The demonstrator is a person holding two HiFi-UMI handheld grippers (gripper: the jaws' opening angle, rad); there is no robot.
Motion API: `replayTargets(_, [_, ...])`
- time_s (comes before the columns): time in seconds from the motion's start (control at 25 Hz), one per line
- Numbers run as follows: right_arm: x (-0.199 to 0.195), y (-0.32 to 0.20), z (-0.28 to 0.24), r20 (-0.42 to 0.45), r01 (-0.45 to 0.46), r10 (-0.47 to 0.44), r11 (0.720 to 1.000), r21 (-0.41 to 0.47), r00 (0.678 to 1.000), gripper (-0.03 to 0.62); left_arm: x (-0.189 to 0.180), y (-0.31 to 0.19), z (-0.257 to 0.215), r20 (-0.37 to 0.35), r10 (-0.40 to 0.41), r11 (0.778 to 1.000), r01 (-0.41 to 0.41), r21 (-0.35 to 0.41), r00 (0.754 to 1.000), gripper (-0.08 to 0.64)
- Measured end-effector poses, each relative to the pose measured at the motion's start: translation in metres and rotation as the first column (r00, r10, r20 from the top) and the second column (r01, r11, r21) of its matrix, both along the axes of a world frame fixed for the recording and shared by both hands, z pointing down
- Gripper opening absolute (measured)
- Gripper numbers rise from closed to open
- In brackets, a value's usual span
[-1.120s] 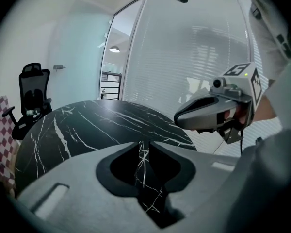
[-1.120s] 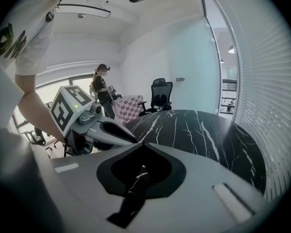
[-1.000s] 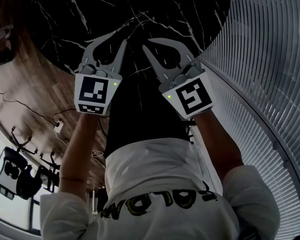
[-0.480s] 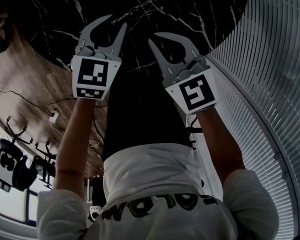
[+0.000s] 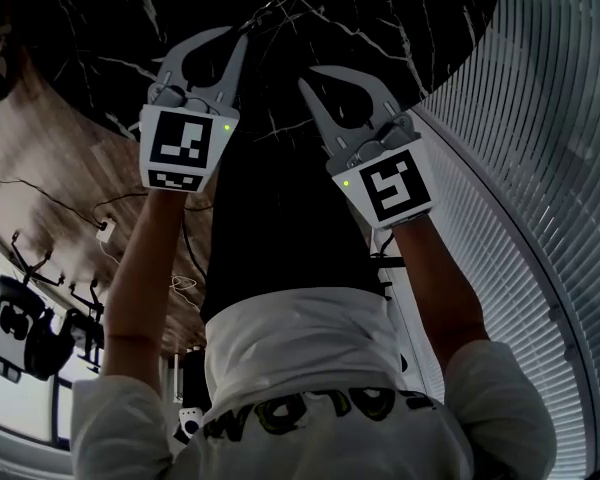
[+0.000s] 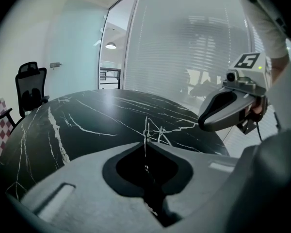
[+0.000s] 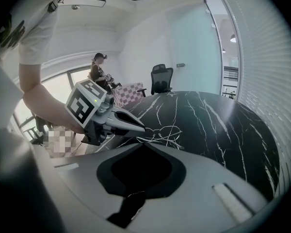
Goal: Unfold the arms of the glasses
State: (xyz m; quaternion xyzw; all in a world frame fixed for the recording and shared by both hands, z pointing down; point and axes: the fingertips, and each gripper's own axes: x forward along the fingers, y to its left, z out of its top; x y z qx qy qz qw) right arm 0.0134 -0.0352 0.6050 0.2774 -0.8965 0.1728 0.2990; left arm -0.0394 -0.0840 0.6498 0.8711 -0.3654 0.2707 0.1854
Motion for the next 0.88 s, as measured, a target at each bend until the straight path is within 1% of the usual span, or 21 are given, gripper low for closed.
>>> replayTargets(0.24, [0.002, 0.004, -0.005, -0.003, 0.0, 0.0, 1.0, 0.012, 1.0, 0.002, 0.002, 0.003, -0.003, -0.026, -0.005, 1.0, 0.004, -0.005, 1.0, 0.006])
replayTargets(0.4, [0.004, 0.006, -0.018, -0.003, 0.003, -0.003, 0.999, 0.034, 1.0, 0.003, 0.002, 0.009, -0.018, -0.043, -0.008, 1.0, 0.007, -0.007, 0.999, 0.005])
replayTargets(0.48, [0.005, 0.009, -0.025, 0.007, -0.016, 0.016, 0.999, 0.032, 1.0, 0.003, 0.003, 0.016, -0.029, -0.052, -0.006, 1.0, 0.005, -0.017, 0.999, 0.005])
replayTargets(0.56, [0.005, 0.008, -0.033, 0.021, -0.031, 0.03, 0.998, 0.047, 0.999, 0.002, 0.003, 0.02, -0.041, -0.058, -0.003, 1.0, 0.002, -0.012, 0.998, 0.005])
replayTargets(0.68, [0.004, 0.003, -0.055, 0.011, 0.008, -0.01, 0.994, 0.107, 1.0, 0.003, 0.003, 0.023, -0.069, -0.068, -0.01, 1.0, 0.011, 0.014, 0.998, 0.005])
replayTargets(0.8, [0.003, 0.01, -0.082, 0.017, 0.017, -0.019, 0.992, 0.125, 1.0, 0.003, 0.003, 0.037, -0.104, -0.091, -0.033, 0.999, 0.034, 0.012, 0.995, 0.005])
replayTargets(0.88, [0.003, 0.008, -0.101, 0.024, 0.017, -0.021, 0.988, 0.155, 1.0, 0.002, 0.003, 0.039, -0.127, -0.109, -0.053, 0.998, 0.056, 0.025, 0.993, 0.005])
